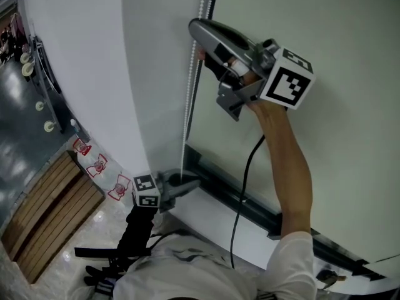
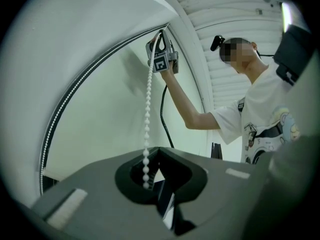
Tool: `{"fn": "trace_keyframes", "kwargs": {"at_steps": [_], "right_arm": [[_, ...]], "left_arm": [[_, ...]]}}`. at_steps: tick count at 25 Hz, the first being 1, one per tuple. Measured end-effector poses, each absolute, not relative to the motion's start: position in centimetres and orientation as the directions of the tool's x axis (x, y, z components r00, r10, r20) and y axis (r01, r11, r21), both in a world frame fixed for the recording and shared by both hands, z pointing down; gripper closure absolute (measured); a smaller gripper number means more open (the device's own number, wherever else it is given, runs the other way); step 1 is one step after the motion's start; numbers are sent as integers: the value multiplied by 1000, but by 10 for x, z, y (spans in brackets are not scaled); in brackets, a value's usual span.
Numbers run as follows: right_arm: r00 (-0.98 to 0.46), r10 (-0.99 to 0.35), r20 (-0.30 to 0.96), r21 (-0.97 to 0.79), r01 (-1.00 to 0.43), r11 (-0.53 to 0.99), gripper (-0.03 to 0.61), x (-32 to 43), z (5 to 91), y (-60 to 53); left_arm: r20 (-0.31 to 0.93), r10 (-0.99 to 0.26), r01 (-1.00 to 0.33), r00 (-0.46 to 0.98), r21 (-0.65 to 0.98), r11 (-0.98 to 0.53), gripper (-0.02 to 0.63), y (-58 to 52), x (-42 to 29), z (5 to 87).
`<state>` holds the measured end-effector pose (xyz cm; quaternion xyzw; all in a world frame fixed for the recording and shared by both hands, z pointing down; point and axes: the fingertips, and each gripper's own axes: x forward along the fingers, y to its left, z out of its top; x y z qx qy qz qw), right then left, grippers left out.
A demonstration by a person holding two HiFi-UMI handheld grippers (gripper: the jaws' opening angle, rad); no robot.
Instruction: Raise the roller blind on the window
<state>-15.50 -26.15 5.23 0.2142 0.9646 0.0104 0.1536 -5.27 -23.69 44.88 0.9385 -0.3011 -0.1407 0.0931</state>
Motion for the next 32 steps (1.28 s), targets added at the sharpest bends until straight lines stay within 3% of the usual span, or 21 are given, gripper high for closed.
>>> {"fn": "trace_keyframes", "kwargs": {"at_steps": [32], "right_arm": [[-905,424,-49,-117,426,897,569,-162,257,-241]], "left_arm": [[-206,-596,-539,776,273,-797,615,-237,-54,454]]}}
